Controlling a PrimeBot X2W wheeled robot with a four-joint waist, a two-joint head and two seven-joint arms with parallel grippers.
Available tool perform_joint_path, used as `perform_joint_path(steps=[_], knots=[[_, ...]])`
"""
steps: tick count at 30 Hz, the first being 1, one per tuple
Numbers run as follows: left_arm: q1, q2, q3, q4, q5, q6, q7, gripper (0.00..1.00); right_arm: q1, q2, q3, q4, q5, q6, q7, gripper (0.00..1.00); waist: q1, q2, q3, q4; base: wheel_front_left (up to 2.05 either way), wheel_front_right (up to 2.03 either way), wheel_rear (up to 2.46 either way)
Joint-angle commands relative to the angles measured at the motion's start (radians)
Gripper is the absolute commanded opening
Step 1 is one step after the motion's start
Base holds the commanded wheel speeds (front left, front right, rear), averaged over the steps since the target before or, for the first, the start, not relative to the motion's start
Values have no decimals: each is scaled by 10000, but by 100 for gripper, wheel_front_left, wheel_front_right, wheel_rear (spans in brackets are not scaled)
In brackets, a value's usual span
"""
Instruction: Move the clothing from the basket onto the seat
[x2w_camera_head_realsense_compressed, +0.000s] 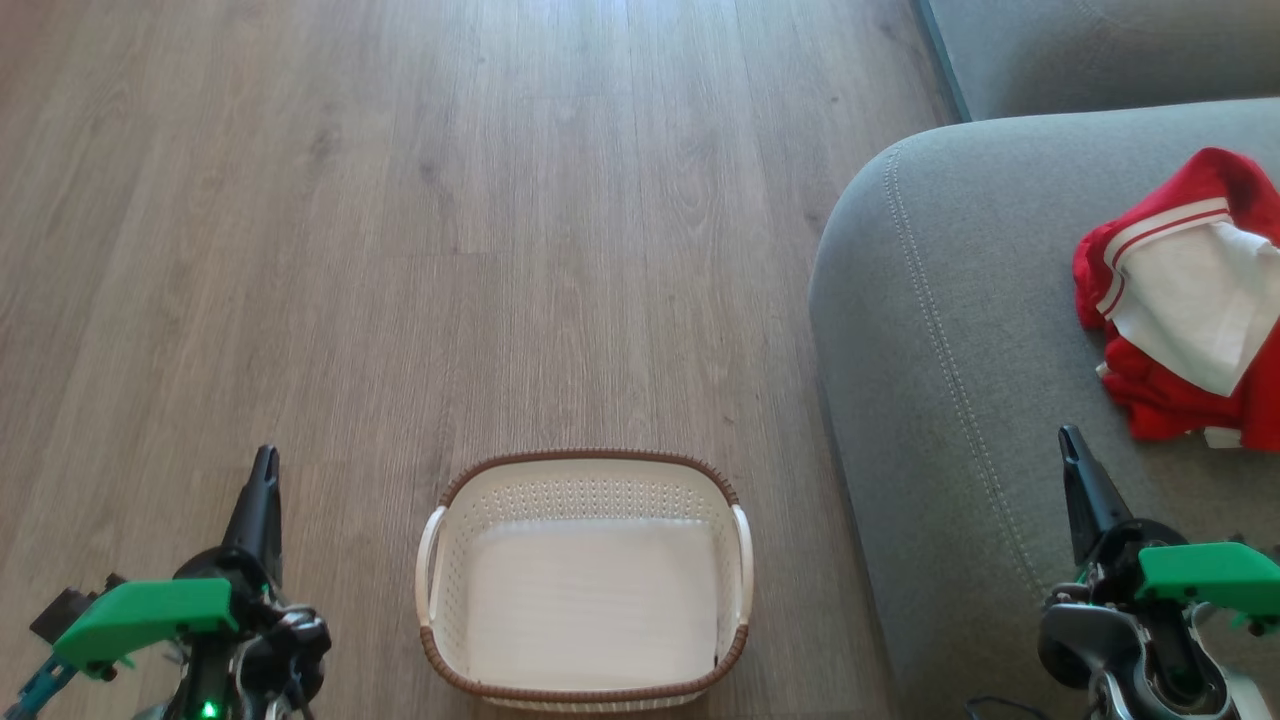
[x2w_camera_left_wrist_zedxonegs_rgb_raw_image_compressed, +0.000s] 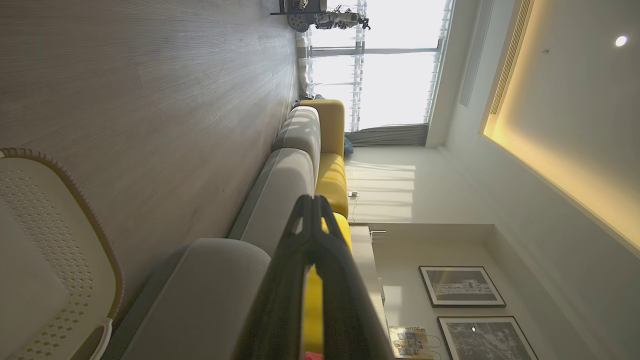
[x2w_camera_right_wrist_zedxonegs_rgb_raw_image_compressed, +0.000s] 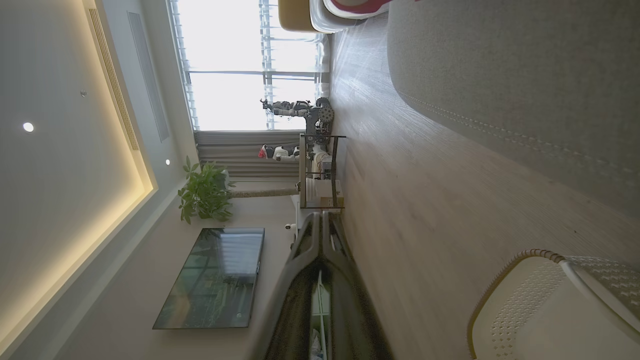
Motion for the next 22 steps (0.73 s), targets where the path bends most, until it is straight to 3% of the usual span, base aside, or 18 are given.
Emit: perform_joint_path(steps=[1,22], knots=[[-492,52,357,-269,-28,-67,67,0,-506,20,175,-324,13,83,91,0,0,0,0,0,0,0,0],[-493,45,368,-270,-20,-67,75,0,-508,36,152,-323,-6,83,109,0,0,0,0,0,0,0,0]])
